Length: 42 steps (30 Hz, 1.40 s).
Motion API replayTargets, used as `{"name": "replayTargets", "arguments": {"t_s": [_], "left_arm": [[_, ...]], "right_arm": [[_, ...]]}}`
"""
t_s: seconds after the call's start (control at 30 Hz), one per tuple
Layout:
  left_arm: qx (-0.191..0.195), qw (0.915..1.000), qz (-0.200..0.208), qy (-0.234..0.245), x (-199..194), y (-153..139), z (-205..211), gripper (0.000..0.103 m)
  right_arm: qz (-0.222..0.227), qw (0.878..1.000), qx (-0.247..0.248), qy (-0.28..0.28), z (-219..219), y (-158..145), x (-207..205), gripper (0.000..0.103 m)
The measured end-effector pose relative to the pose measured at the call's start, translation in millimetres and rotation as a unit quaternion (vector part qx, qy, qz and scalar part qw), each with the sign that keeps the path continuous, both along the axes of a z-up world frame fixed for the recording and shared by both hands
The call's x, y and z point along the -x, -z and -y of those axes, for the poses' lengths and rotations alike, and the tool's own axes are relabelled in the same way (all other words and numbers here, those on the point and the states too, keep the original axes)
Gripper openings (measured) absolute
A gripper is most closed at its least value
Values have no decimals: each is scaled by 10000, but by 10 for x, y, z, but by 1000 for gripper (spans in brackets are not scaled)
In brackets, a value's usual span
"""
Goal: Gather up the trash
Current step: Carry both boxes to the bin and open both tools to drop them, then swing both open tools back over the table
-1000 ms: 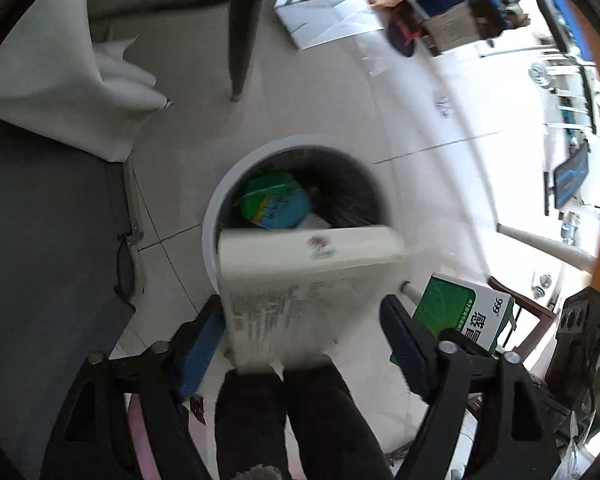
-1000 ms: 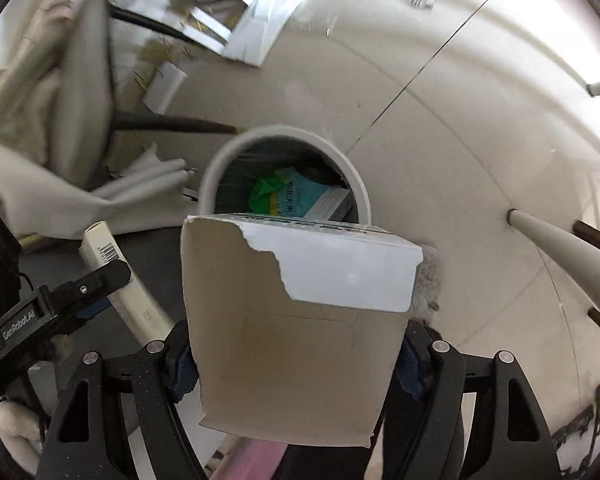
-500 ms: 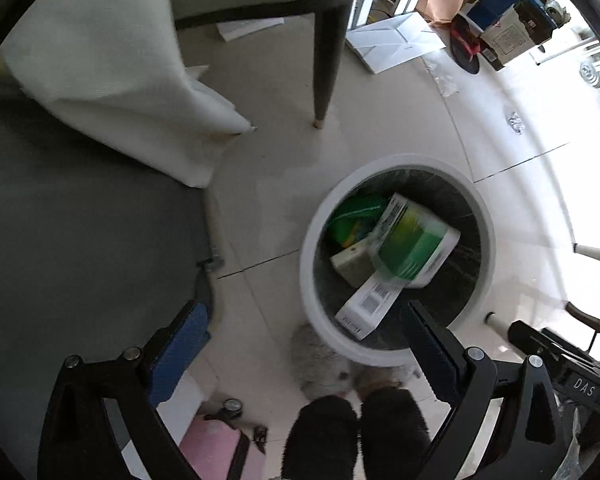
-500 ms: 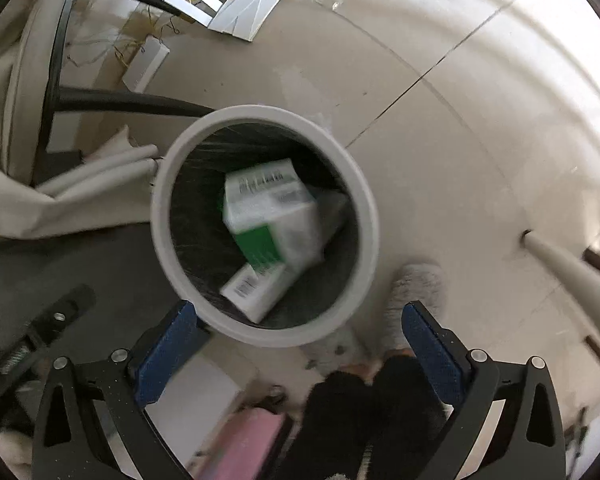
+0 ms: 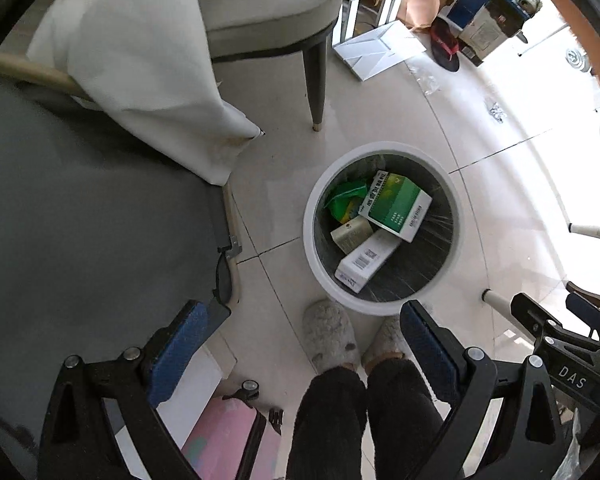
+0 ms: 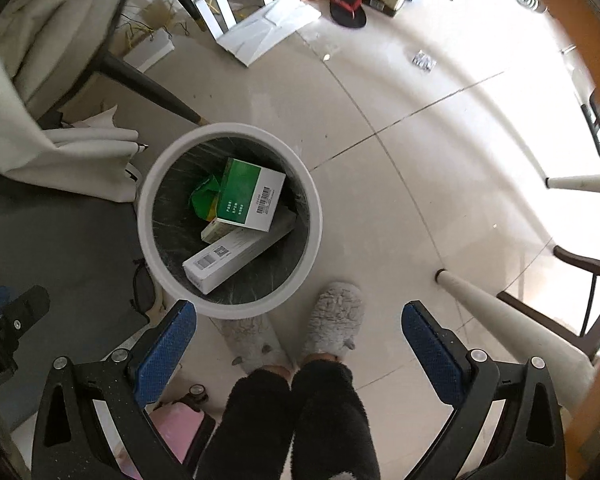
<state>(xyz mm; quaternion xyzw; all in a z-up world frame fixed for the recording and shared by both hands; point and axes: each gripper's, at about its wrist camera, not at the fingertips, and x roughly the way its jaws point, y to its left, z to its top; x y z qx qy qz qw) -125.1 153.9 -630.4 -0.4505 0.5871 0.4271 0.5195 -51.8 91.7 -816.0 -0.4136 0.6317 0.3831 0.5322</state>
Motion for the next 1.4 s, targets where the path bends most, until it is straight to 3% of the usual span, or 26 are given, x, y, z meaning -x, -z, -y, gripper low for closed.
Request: {"name": "replayTargets", "arguments": {"t_s": [0.27,0.57,0.7,0.83,0.97,1.13,1.23,1.33,1.4], "left_arm": [[-61,9999,99,-62,101,-744,150,99],[-213,9994,262,-4,220,-1787,377,99],[-321,9993,147,155,220,-2142,499,99],[-387,9988,264,166,161,-2510,517,99],[-864,9943,468,410,-184,-3017,378,99],[-1477,9811,669,1054,-1005,-3577,143,99],[-1744,9683,787,1606,-1671,-3818,65,99],[-1985,9453,866,2441,-2465,-3944,81,99],[-2100,9245,825,3072,-3080,-3961,99,99]], "right_arm": [[27,9995,-284,-145,70,-903,56,103],[18,9982,-572,-161,236,-2157,89,103],[-4,9981,-608,-130,326,-2580,113,103],[-179,9971,-729,144,415,-3001,37,103],[-385,9913,-964,812,459,-3424,-318,103],[-301,9775,-1289,1645,537,-3972,-1168,103],[-76,9666,-1425,2128,660,-4185,-1789,103],[171,9536,-1469,2621,840,-4339,-2561,103],[337,9493,-1383,2805,924,-4338,-2979,103]]}}
